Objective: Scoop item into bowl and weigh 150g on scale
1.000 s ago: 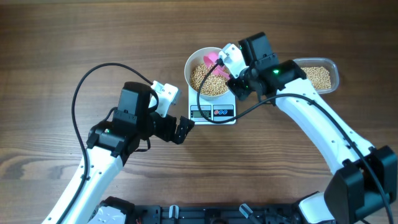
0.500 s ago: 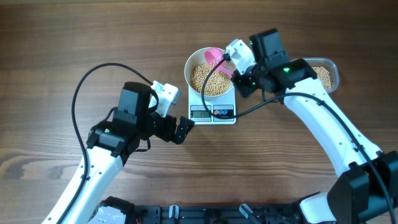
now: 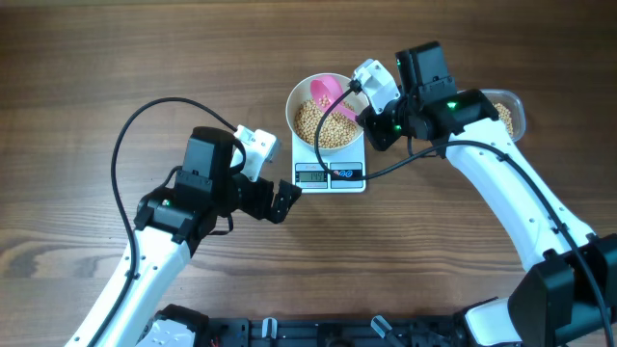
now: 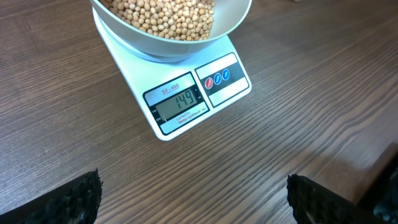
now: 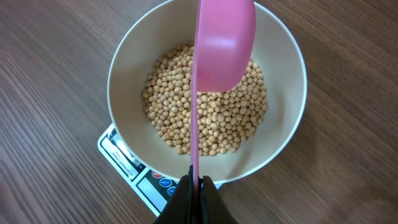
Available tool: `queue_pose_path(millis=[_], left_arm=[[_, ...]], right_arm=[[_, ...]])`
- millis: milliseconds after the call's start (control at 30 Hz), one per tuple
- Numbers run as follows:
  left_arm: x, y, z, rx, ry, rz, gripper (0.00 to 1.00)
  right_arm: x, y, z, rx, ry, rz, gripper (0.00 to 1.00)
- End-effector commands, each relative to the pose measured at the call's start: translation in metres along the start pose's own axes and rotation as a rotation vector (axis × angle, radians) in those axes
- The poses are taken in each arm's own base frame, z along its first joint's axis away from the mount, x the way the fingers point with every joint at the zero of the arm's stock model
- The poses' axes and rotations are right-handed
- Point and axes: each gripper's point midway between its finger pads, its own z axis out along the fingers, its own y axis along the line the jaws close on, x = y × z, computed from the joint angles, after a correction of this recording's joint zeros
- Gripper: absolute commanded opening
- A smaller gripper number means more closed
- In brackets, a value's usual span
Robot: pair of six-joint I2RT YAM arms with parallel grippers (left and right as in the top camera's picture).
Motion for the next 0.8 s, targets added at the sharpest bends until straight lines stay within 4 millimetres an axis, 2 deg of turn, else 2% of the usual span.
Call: queue_pose_path(millis=[0, 767], left_arm=[[0.0013, -0.0025, 0.0021, 0.014, 0.005, 0.006, 1.00], [0.0013, -0.0025, 0.0021, 0.014, 0.005, 0.006, 1.00]], right_arm=[[-0.0123, 0.0044, -0.0117, -0.016, -0.045, -0.002, 0.04], [-0.0158, 0.0035, -0.0120, -0.013, -0.059, 0.017, 0.04]])
